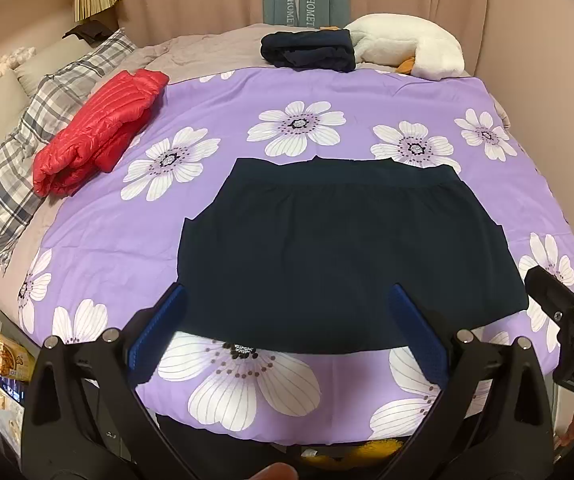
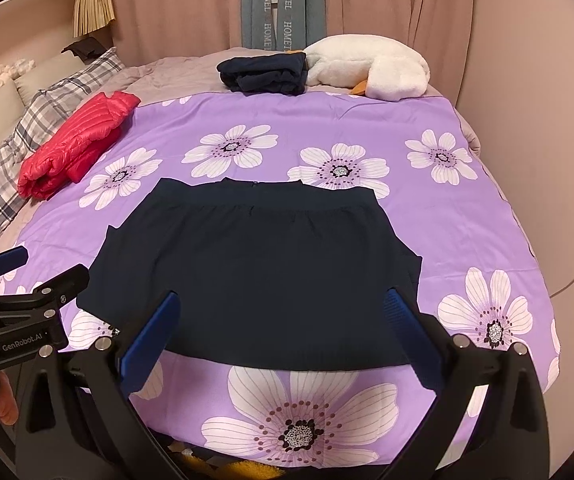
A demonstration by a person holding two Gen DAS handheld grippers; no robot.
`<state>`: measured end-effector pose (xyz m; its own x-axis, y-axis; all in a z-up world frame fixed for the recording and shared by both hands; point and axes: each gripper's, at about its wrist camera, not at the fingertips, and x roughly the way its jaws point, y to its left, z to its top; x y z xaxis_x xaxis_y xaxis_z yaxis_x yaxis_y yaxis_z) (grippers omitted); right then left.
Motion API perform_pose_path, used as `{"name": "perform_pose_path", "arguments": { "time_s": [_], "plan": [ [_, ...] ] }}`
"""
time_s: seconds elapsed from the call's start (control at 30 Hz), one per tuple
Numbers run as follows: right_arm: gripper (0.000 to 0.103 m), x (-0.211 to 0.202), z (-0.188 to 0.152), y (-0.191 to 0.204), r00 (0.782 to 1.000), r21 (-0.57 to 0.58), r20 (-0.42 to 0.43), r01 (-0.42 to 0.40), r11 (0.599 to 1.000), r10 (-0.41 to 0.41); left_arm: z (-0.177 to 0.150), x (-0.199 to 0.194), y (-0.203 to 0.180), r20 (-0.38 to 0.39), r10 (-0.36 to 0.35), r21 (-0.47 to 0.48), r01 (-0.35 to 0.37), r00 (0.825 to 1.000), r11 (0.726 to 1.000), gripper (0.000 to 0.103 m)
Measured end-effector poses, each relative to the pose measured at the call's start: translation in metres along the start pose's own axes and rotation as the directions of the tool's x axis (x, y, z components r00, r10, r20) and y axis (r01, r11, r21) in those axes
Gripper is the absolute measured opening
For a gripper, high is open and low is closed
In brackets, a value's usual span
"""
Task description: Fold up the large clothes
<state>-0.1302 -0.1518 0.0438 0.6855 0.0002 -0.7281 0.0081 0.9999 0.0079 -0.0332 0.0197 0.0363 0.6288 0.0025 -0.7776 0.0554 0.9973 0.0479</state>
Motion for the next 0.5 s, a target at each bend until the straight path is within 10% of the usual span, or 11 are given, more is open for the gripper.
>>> {"name": "perform_pose_path", "arguments": {
  "time_s": [0.5],
  "plan": [
    [0.102,0.0019,-0.0015,0.0026,1.0,-0.002,0.002,-0.004,1.0,0.004,0.0013,0.002,-0.0041,-0.008,0.003,0.008,-0.003,1.0,1.0,0.101]
  ]
}}
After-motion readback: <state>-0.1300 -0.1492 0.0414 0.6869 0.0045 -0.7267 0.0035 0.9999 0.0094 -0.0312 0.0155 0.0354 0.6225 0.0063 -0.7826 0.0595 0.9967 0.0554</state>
